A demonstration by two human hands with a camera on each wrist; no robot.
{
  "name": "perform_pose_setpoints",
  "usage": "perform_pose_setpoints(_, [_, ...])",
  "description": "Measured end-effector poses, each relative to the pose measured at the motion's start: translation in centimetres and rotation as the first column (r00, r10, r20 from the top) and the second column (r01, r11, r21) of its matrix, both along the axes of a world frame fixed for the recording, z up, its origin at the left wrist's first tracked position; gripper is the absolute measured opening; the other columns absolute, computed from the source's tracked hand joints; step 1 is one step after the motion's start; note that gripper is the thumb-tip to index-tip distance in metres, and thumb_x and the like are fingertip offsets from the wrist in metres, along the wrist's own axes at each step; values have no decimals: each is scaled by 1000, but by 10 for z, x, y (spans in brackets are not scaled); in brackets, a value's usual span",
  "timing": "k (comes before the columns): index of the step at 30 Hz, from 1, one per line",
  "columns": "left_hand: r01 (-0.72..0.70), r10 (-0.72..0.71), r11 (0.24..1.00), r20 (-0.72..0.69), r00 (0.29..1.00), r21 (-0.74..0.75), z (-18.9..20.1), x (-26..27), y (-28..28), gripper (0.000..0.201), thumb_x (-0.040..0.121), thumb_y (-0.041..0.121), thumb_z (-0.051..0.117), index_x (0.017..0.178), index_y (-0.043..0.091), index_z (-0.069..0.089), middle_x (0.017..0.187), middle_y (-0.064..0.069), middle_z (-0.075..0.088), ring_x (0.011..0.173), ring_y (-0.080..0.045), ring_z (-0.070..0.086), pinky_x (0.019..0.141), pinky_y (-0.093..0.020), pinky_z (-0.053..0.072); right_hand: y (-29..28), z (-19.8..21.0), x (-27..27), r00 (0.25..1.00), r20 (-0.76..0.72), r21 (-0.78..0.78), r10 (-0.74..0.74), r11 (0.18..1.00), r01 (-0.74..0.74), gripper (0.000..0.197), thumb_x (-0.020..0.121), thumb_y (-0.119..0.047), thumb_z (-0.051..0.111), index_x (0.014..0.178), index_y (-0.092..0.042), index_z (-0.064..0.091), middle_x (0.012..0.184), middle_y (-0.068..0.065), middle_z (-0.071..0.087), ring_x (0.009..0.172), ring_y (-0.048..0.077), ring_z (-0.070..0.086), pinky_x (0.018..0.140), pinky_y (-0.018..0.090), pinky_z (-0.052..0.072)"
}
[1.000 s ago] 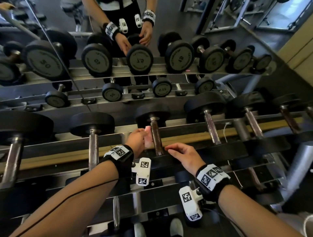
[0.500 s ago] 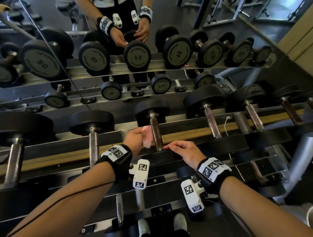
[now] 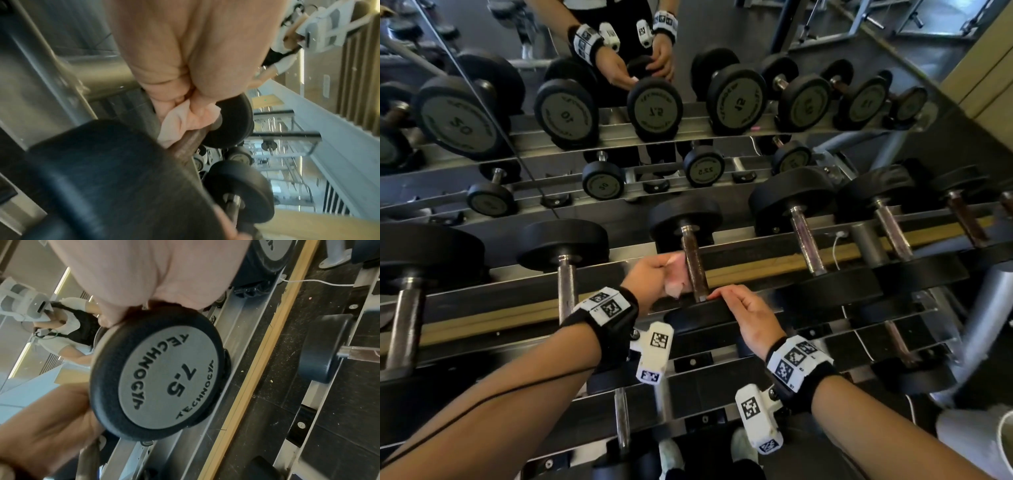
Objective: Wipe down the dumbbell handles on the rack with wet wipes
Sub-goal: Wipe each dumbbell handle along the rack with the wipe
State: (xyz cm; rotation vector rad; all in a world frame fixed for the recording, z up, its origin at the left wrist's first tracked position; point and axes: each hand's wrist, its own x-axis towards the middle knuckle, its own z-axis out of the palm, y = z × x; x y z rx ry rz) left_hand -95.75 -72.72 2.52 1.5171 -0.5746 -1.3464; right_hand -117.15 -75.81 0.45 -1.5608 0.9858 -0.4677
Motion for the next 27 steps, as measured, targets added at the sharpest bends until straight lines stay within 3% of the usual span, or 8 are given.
perform_pose_setpoints(4, [-123, 126, 991, 50, 991, -55, 0, 2, -16, 24, 100, -2, 48, 119, -7, 63, 96, -15, 67, 80, -22, 62, 69, -26, 53, 8, -9, 0, 1000, -18, -78, -16, 997, 14, 20, 102, -36, 43, 103, -37, 63, 104, -23, 51, 104, 4, 53, 98, 38, 46])
perform_pose_setpoints(8, [-74, 75, 997, 67, 995, -24, -6, -16, -15, 27, 101, -4, 44, 123, -10, 60, 106, -18, 63, 84, -18, 63, 79, -26, 54, 3, -8, -3, 997, -59, -71, 45, 996, -49, 19, 102, -37, 43, 108, -30, 60, 108, -17, 50, 107, 7, 52, 105, 47, 42])
perform_pose_setpoints(12, [144, -139, 990, 228, 964, -5, -7, -14, 5, 26, 101, 1, 48, 119, -4, 67, 108, -16, 69, 96, -21, 64, 93, -33, 52, 1, -5, -3, 995, -68, -52, 68, 996, -71, 19, 102, -37, 43, 107, -29, 59, 109, -13, 49, 110, 14, 51, 104, 53, 41])
perform_pose_setpoints(15, [218, -226, 972, 91, 970, 87, -2, -2, 10, 29, 102, 0, 45, 122, 0, 67, 115, -23, 70, 100, -32, 65, 85, -36, 56, 1, -4, -4, 994, -68, -49, 84, 995, -88, 21, 100, -45, 40, 104, -33, 57, 105, -20, 48, 111, 18, 50, 102, 55, 42])
perform_pose_setpoints(18, [43, -32, 994, -101, 994, 100, 2, 11, 6, 36, 99, -9, 38, 119, -1, 66, 110, -26, 69, 90, -34, 67, 74, -35, 59, 2, -4, -4, 993, -71, -43, 97, 994, -100, 22, 95, -52, 37, 102, -40, 55, 106, -21, 47, 113, 18, 50, 102, 55, 43])
perform_pose_setpoints(21, [-90, 91, 996, -73, 993, 5, 5, 7, -3, 29, 100, -3, 47, 121, 0, 66, 100, -15, 69, 76, -22, 62, 62, -27, 51, 2, -3, -4, 995, -61, -29, 76, 996, -78, 24, 93, -54, 38, 101, -40, 56, 106, -20, 49, 113, 20, 50, 102, 56, 43])
perform_pose_setpoints(24, [-121, 118, 992, -69, 991, -44, 2, -9, -10, 28, 99, -3, 49, 123, -4, 63, 99, -8, 67, 79, -13, 63, 71, -24, 52, 3, -3, -3, 996, -58, -29, 71, 997, -73, 27, 91, -58, 38, 100, -41, 56, 105, -20, 49, 113, 19, 51, 102, 55, 43])
perform_pose_setpoints(27, [-73, 73, 997, -34, 997, -27, -7, -15, 0, 29, 98, -6, 48, 125, -7, 60, 107, -13, 68, 88, -15, 67, 85, -27, 56, 3, -2, -3, 995, -68, -38, 69, 997, -72, 27, 91, -58, 37, 100, -39, 56, 104, -20, 48, 112, 19, 51, 102, 55, 43])
